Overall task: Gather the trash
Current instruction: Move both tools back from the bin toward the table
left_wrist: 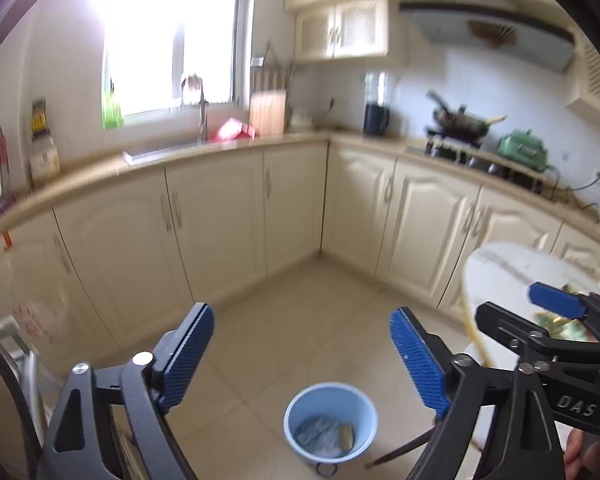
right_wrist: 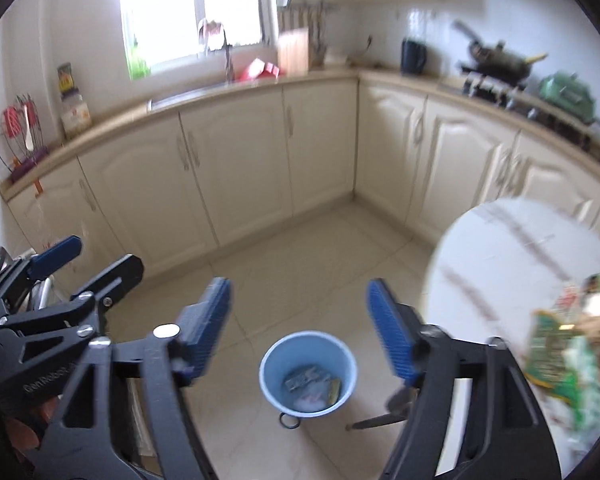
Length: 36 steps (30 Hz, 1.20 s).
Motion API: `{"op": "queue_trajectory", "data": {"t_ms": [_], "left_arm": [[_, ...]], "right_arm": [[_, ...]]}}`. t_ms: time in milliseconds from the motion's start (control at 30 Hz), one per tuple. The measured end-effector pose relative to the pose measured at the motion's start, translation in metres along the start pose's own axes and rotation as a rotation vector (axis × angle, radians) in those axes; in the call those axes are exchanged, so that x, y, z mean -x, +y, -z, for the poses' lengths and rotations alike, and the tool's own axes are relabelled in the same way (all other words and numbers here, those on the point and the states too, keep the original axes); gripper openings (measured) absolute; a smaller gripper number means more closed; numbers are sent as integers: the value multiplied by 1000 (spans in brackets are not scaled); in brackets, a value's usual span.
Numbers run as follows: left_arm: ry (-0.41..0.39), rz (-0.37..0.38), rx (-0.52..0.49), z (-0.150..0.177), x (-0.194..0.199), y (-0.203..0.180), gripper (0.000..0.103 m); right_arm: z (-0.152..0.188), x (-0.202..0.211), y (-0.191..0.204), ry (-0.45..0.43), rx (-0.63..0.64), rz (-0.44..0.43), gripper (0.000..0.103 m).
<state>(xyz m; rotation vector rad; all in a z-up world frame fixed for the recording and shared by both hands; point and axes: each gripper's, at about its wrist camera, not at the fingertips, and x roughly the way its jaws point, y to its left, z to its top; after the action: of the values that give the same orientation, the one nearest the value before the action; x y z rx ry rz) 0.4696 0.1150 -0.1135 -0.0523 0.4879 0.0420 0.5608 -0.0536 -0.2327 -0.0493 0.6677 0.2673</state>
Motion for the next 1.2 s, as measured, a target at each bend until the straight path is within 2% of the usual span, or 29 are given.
{"op": "queue_trajectory", "data": {"t_ms": [33,167,300,500,567,700,867,933,1200], "left_arm": [[-29,-3,-6,2,16,-8,97],[-150,-5,-32,12,84,-51,102],[-278,-43,-89,27,139,-99,102],[-382,-5,-72,54,187,-155,102],[-410,5,-72,74,204,-159,102],[-461,36,-70,105,233,-160,102],[-479,84,-66,133,243,-117,102],[-474,101,-70,141,244,-116,102],[-426,146,-86,127,225,-104,102]], "right_arm": [[-2,19,-3,-32,-2,9,83],[-2,101,-18,-150,-27,35,95],[0,178,-33,-266,-40,89,103],[11,277,-52,-430,-61,195,103],[16,301,-62,-461,-73,216,103],[26,336,-76,-509,-89,274,103],[33,364,-98,-532,-119,321,103],[38,368,-105,-536,-130,339,103],[45,360,-142,-494,-180,380,103]]}}
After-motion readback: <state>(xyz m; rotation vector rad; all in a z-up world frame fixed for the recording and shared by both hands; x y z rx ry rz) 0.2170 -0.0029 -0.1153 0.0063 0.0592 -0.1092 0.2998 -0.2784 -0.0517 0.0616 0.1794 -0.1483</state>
